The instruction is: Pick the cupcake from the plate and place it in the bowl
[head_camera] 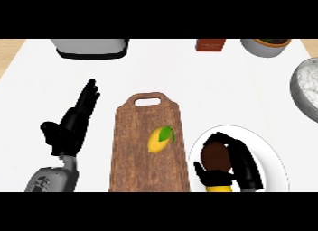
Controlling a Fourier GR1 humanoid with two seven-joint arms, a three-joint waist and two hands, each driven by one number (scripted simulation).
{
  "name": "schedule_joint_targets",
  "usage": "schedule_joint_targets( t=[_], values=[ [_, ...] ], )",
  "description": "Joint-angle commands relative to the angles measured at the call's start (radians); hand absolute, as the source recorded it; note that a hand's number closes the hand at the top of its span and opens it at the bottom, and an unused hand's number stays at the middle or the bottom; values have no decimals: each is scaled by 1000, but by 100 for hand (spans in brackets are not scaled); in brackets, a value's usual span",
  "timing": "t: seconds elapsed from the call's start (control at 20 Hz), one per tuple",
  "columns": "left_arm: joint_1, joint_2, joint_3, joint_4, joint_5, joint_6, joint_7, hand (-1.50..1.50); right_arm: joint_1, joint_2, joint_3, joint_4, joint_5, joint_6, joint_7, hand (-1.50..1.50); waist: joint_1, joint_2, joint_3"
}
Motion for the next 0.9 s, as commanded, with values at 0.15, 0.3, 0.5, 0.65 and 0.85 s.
schedule_joint_targets(
  t=[0.15, 0.3, 0.5, 0.65, 0.85],
  values=[
    [21, 15, 35, -4, 20, 0, -8, 0, 85, -235, 17, -276, -284, 317, -404, 150, -42, -2, 2],
    [12, 14, 49, 15, -1, 30, -15, 0, 146, -372, -91, -425, -382, 393, -533, 150, -78, -2, 0],
    [33, 26, 60, -29, 15, 22, 4, 0, 260, -510, -317, -576, -508, 433, -663, 150, -86, -7, -1],
    [22, 30, 52, -36, 21, 3, 10, 0, 336, -575, -535, -630, -637, 469, -672, 150, -68, 1, -2],
    [23, 10, 26, -34, 4, 7, 6, 0, 404, -638, -784, -664, -768, 533, -611, 150, -54, 3, -3]
  ],
)
